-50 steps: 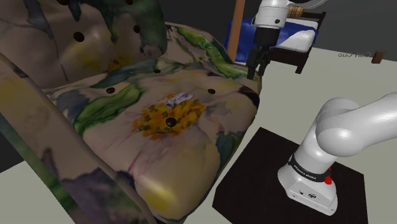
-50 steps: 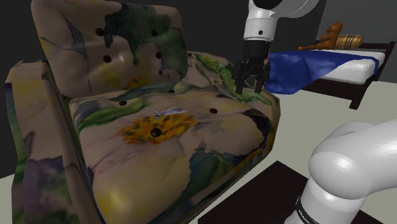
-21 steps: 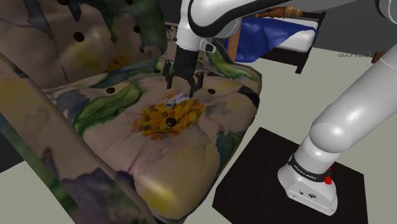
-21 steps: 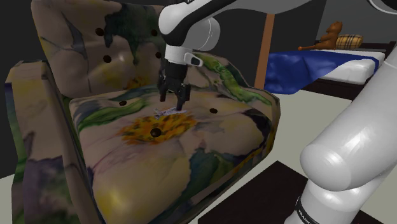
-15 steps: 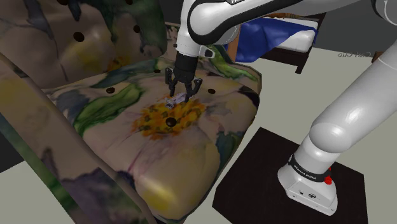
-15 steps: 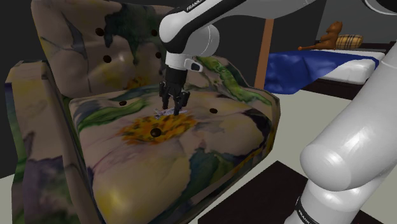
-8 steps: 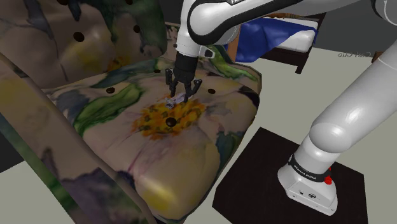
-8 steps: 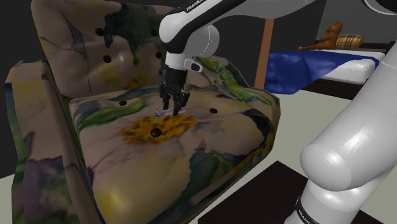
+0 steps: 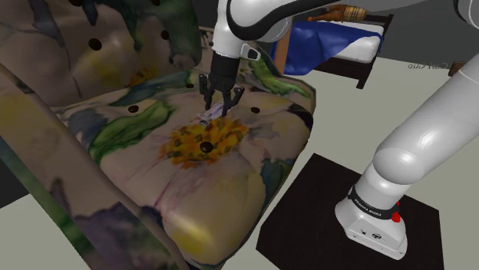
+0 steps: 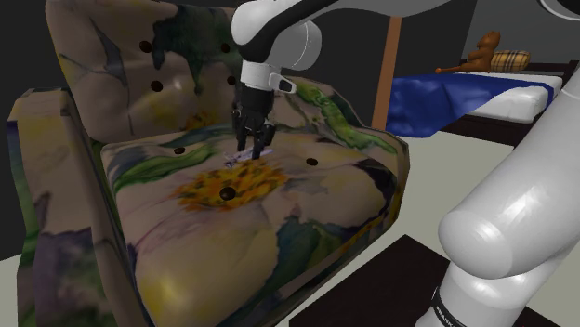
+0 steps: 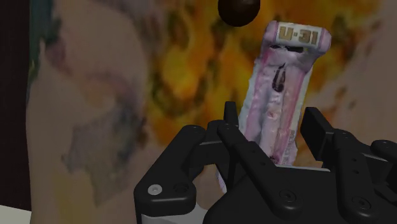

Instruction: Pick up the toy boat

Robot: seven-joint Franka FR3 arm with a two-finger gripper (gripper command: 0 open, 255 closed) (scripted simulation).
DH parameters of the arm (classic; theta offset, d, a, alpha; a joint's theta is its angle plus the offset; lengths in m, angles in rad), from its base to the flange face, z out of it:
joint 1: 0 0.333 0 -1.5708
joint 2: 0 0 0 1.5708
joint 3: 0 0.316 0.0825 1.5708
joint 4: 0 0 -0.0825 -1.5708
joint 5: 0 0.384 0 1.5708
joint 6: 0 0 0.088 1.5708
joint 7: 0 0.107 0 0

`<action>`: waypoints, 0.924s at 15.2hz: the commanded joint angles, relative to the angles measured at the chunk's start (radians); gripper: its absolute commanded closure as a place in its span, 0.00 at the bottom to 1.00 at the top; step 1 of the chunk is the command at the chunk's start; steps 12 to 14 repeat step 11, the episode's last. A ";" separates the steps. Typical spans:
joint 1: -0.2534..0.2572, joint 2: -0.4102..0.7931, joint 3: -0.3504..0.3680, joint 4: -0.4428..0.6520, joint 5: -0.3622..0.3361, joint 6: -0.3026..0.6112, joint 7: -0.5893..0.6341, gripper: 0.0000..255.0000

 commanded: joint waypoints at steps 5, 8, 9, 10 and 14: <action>-0.003 -0.016 -0.009 0.064 -0.004 -0.079 0.011 1.00; -0.005 -0.020 -0.013 0.100 -0.007 -0.118 0.017 1.00; -0.006 -0.021 -0.014 0.112 -0.008 -0.131 0.020 1.00; -0.006 -0.022 -0.014 0.114 -0.008 -0.133 0.020 1.00; -0.006 -0.021 -0.014 0.114 -0.009 -0.133 0.020 1.00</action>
